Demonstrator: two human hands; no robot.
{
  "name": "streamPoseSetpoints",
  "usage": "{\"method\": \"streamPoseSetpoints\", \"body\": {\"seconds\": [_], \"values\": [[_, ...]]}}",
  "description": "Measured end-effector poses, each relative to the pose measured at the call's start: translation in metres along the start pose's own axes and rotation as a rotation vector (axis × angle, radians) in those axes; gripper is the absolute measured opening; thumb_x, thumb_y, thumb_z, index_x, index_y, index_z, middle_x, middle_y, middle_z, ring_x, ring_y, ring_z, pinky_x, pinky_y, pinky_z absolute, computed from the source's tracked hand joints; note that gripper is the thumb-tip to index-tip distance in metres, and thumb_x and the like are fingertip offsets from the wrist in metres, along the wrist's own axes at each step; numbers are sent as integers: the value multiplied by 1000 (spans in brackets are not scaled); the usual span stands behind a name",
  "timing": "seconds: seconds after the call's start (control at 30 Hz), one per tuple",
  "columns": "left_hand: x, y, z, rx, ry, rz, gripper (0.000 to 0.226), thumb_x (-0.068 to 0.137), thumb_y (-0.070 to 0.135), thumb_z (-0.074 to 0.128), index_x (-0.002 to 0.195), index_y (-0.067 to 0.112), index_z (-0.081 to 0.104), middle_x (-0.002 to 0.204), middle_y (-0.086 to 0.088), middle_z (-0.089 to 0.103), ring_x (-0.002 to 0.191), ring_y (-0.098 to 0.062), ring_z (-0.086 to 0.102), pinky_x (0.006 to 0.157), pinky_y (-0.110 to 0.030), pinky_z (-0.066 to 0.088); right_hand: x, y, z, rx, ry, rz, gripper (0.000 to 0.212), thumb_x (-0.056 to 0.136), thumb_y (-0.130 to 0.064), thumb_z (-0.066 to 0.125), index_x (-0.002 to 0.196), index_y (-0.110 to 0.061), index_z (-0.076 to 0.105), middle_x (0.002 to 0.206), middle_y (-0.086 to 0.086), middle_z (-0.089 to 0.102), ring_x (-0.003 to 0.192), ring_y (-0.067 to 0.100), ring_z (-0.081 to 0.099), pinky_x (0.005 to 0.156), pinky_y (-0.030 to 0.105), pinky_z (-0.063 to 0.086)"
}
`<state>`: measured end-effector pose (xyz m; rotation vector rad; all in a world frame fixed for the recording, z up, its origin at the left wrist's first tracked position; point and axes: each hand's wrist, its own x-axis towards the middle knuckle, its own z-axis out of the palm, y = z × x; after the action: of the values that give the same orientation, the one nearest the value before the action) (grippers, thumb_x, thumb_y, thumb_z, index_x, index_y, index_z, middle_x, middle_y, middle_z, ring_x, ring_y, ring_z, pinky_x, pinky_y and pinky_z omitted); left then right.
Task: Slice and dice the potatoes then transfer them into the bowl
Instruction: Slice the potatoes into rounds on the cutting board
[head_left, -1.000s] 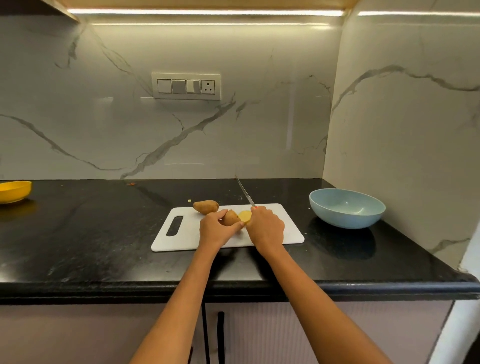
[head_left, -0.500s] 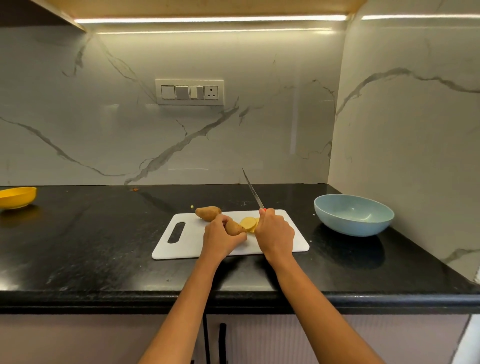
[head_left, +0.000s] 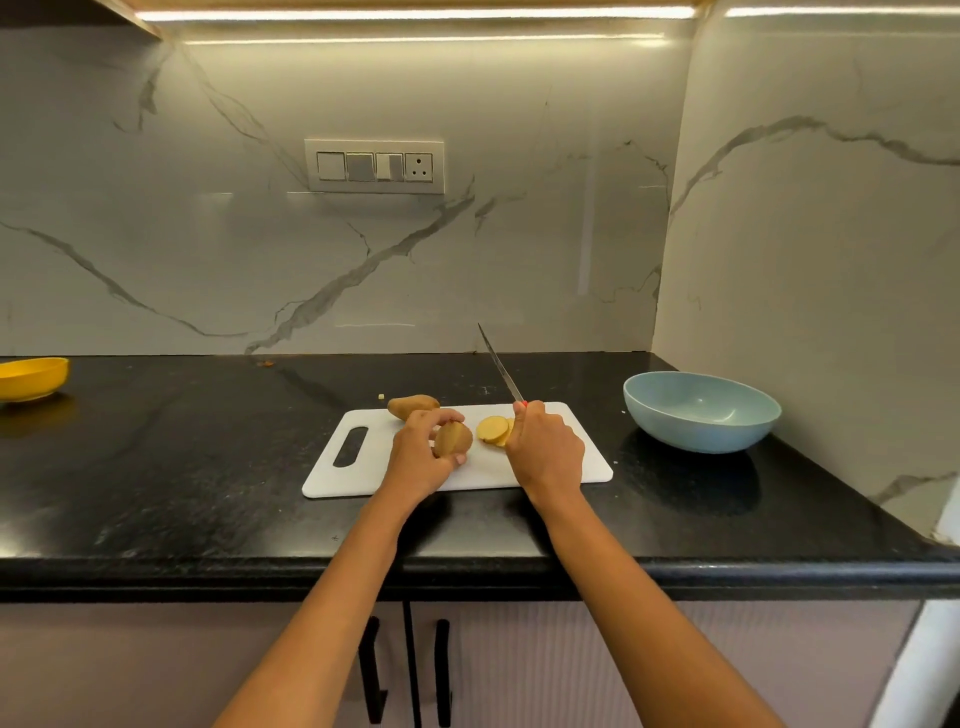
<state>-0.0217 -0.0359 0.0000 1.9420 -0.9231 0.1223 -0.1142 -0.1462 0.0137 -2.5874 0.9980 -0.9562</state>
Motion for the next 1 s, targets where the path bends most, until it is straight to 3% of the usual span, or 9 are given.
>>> {"method": "streamPoseSetpoints", "body": {"seconds": [0.1, 0.27, 0.5, 0.7, 1.0], "values": [[-1, -6, -11, 4, 40, 22, 43, 70, 5, 76, 108, 17, 62, 117, -2, 58, 104, -21, 57, 84, -28, 44, -5, -2, -8, 21, -26, -6, 39, 103, -34, 24, 108, -10, 53, 90, 4, 64, 66, 14, 48, 49, 22, 26], [-3, -11, -16, -108, 29, -15, 36, 76, 13, 74, 110, 19, 64, 112, -4, 63, 98, -19, 61, 83, -24, 46, -24, -12, -13, 33, -89, -25, 32, 102, -25, 29, 111, -8, 54, 102, 10, 64, 89, 25, 62, 66, 29, 37], [3, -10, -10, -139, 7, -30, 38, 74, 1, 73, 107, 18, 63, 117, -8, 62, 107, -24, 59, 90, -29, 46, -51, -27, -22, -54, -235, -48, 33, 102, -25, 31, 117, -12, 58, 113, 8, 61, 100, 25, 60, 70, 28, 36], [1, -8, -10, -276, 45, -88, 23, 79, 18, 72, 102, 19, 67, 114, -8, 64, 107, -21, 59, 91, -31, 48, -57, -36, -34, -71, -311, -31, 30, 100, -21, 37, 122, -15, 56, 116, 7, 60, 103, 22, 59, 79, 29, 43], [0, -6, -14, -322, -16, -186, 43, 80, 17, 70, 122, 10, 61, 126, -12, 59, 117, -22, 55, 104, -34, 41, -54, -50, -43, -82, -367, 18, 27, 99, -21, 41, 120, -12, 55, 116, 7, 61, 103, 21, 59, 77, 26, 40]]}}
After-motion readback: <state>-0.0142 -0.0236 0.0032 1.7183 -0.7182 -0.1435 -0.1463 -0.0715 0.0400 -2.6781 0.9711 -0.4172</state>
